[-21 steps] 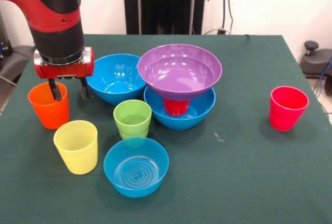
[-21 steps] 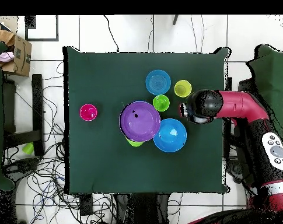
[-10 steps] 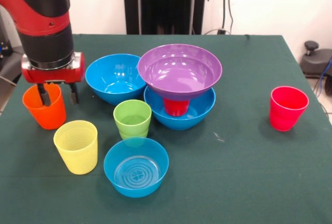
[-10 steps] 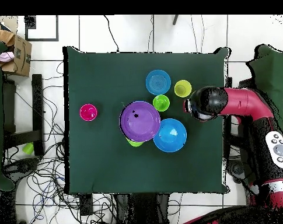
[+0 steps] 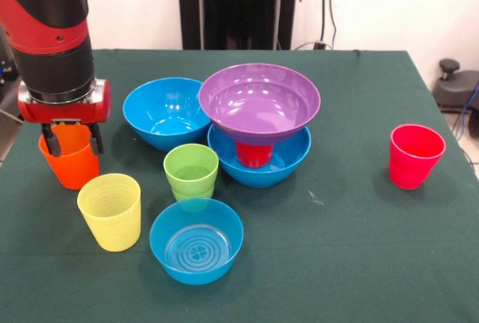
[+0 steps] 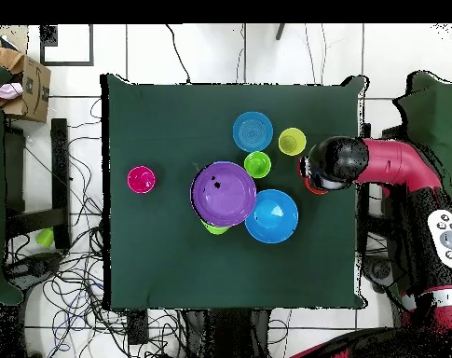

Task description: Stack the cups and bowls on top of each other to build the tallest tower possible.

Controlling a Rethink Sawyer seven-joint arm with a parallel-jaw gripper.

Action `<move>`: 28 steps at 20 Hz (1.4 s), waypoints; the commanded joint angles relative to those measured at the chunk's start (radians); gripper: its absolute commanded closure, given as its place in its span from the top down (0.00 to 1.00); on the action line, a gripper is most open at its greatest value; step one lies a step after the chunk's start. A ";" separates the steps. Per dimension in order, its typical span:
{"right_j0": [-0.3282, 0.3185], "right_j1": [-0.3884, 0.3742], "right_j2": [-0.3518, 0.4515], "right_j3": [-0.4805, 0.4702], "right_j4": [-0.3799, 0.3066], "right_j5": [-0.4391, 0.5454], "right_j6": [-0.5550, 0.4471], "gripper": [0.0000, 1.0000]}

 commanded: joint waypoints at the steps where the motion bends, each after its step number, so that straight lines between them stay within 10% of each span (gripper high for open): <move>1: 0.018 0.084 -0.068 0.000 -0.071 0.065 -0.198 1.00; 28: 0.033 0.070 -0.100 0.055 -0.026 0.130 -0.160 1.00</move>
